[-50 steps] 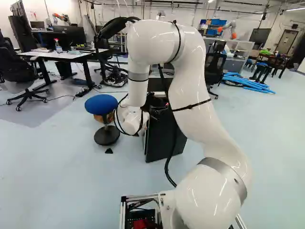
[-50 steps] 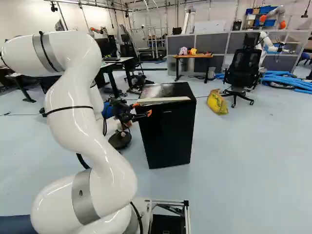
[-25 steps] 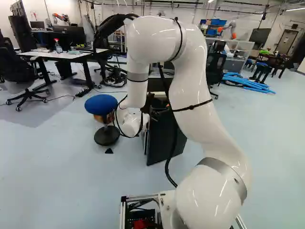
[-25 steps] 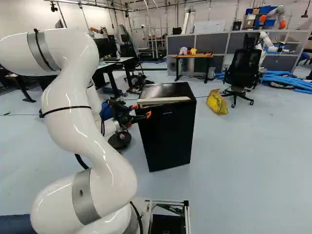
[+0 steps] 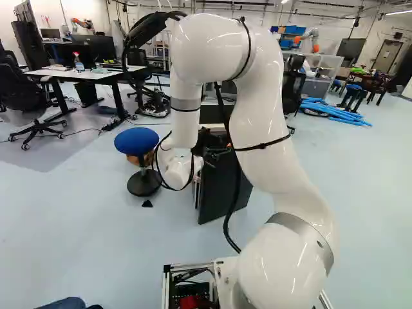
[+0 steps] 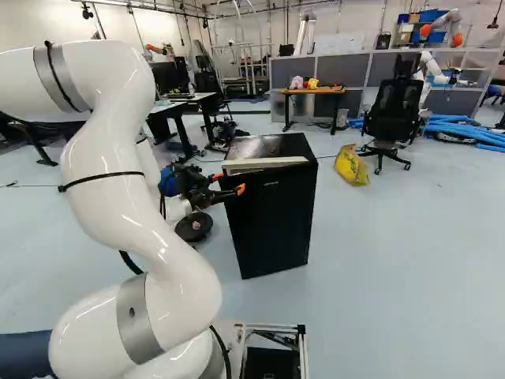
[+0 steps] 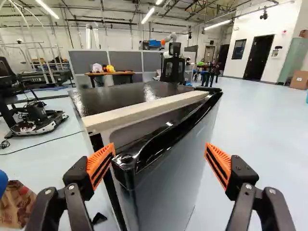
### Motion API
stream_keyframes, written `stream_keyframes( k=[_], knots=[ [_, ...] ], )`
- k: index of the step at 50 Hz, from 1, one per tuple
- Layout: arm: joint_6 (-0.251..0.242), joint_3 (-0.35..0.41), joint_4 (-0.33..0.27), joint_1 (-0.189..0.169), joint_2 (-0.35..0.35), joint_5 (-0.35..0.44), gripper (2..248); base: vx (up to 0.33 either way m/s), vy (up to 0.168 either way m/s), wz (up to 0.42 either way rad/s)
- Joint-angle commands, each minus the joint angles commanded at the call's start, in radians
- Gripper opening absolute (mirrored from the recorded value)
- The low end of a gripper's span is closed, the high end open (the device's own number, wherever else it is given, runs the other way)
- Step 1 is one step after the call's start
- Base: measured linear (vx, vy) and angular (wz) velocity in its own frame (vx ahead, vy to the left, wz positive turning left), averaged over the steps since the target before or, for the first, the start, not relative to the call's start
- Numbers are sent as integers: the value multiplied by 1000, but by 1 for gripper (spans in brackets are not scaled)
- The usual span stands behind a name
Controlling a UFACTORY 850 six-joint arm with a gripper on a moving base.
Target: Grab a drink from the fridge
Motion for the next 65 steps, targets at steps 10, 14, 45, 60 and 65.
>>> stream_keyframes(
  k=[10, 14, 45, 60, 65],
  knots=[
    [0, 24, 28, 8, 13, 0, 247, 0, 0, 0],
    [0, 34, 41, 12, 18, 0, 247, 0, 0, 0],
    [0, 133, 147, 51, 67, 0, 247, 0, 0, 0],
    [0, 187, 205, 75, 91, 0, 247, 0, 0, 0],
    [0, 207, 225, 85, 99, 0, 247, 0, 0, 0]
  ],
)
